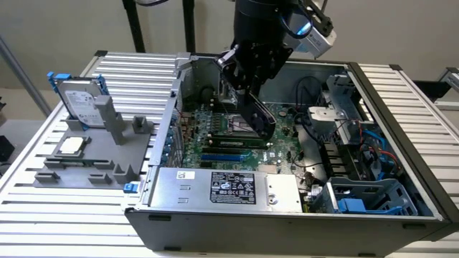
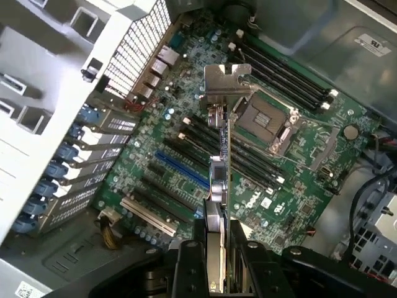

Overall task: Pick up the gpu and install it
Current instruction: 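Insert the gpu into the slot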

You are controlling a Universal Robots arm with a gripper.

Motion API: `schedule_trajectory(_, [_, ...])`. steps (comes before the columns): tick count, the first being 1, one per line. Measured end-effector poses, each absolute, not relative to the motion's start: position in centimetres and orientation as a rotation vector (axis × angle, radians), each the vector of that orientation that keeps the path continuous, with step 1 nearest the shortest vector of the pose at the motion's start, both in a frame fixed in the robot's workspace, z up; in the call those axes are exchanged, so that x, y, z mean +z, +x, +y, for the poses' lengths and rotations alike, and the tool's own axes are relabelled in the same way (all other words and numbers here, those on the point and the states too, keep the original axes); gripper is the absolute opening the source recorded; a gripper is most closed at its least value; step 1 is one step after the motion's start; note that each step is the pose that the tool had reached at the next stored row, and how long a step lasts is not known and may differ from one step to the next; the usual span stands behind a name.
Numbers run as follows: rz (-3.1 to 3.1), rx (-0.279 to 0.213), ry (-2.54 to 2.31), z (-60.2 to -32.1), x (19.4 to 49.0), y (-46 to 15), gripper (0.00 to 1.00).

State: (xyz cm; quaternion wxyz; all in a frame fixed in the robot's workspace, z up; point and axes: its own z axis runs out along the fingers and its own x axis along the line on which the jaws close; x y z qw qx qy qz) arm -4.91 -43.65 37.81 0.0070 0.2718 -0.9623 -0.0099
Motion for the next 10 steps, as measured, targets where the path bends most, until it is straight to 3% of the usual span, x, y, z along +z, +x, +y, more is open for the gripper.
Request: schedule_trajectory(10, [-2.922,-0.027,1.121,-43.65,37.24,-4.91,0.0])
